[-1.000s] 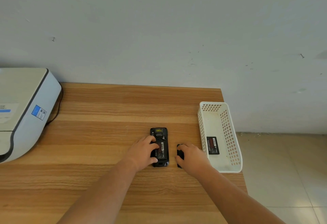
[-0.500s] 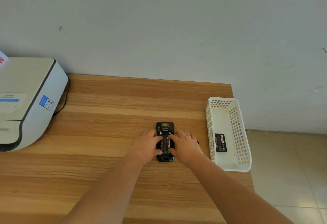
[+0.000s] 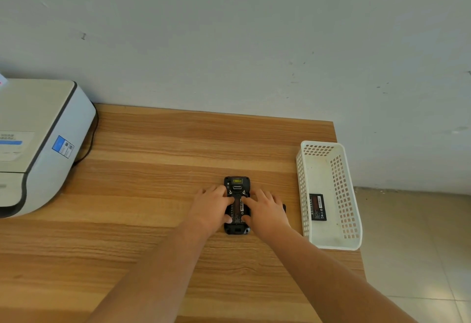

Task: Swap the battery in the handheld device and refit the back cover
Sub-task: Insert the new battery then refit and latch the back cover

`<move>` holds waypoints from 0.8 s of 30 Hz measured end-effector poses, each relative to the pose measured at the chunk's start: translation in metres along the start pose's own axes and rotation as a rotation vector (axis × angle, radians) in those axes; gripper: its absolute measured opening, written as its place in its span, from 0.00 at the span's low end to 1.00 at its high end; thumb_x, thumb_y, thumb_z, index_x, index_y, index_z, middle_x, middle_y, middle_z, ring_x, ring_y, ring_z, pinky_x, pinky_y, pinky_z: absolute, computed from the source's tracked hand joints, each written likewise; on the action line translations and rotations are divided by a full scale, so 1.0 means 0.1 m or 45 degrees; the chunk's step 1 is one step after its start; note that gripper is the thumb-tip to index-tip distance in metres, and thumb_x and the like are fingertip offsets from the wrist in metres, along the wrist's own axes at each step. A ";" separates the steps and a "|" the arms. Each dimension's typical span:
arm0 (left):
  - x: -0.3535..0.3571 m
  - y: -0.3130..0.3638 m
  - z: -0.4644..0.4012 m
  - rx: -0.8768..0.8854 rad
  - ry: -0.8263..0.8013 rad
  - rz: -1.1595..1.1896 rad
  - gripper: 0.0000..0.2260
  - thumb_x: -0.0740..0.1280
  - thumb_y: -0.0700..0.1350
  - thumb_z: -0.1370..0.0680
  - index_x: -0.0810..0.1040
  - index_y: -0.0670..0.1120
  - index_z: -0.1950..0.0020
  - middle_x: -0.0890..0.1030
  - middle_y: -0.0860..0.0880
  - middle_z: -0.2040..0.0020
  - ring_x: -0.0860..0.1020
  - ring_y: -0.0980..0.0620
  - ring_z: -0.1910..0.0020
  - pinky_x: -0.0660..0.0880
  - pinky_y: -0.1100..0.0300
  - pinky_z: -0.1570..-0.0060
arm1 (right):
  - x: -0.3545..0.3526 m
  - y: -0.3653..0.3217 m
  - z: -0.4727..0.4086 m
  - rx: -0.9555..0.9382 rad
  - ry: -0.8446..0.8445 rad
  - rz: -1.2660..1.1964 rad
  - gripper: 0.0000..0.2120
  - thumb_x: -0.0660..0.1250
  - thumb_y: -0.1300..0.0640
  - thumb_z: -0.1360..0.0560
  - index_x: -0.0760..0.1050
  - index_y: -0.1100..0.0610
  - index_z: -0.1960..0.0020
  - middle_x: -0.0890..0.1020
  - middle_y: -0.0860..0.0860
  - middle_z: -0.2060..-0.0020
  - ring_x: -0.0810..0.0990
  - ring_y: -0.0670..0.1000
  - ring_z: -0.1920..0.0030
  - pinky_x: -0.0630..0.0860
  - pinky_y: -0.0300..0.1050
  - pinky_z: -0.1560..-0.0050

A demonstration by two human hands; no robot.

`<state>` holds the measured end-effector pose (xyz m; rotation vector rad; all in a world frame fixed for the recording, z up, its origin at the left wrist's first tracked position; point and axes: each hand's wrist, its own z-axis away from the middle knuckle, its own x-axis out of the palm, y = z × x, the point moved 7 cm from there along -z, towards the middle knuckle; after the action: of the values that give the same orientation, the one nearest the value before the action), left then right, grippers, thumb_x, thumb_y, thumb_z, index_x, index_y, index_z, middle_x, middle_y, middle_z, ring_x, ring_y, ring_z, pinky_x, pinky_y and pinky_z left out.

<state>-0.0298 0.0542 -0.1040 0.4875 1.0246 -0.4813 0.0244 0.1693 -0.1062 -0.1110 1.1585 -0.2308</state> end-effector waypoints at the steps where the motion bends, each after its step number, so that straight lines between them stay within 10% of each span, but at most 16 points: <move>1: 0.00 0.00 0.00 -0.002 0.002 0.000 0.25 0.70 0.55 0.25 0.71 0.54 0.29 0.71 0.50 0.36 0.66 0.48 0.33 0.62 0.48 0.33 | 0.01 -0.01 0.01 0.005 -0.002 -0.010 0.24 0.63 0.47 0.22 0.65 0.48 0.27 0.63 0.51 0.28 0.60 0.56 0.27 0.54 0.58 0.26; 15: -0.02 -0.07 0.13 -0.059 -0.014 0.129 0.25 0.64 0.56 0.21 0.64 0.54 0.25 0.68 0.50 0.29 0.64 0.49 0.28 0.60 0.47 0.28 | -0.21 0.29 0.00 0.185 -0.061 -0.335 0.23 0.62 0.44 0.21 0.67 0.49 0.28 0.66 0.50 0.28 0.63 0.54 0.28 0.67 0.55 0.30; 24: 0.07 -0.35 0.42 -0.157 -0.158 0.293 0.22 0.61 0.61 0.21 0.71 0.54 0.30 0.63 0.49 0.23 0.59 0.47 0.24 0.55 0.48 0.25 | -0.11 0.52 0.10 0.231 -0.304 0.007 0.29 0.70 0.48 0.26 0.67 0.55 0.28 0.67 0.54 0.31 0.69 0.56 0.34 0.73 0.54 0.38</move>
<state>-0.0183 0.0006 -0.0976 0.4529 0.8611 -0.2388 0.0362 0.2218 -0.1031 0.0242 0.8963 -0.3082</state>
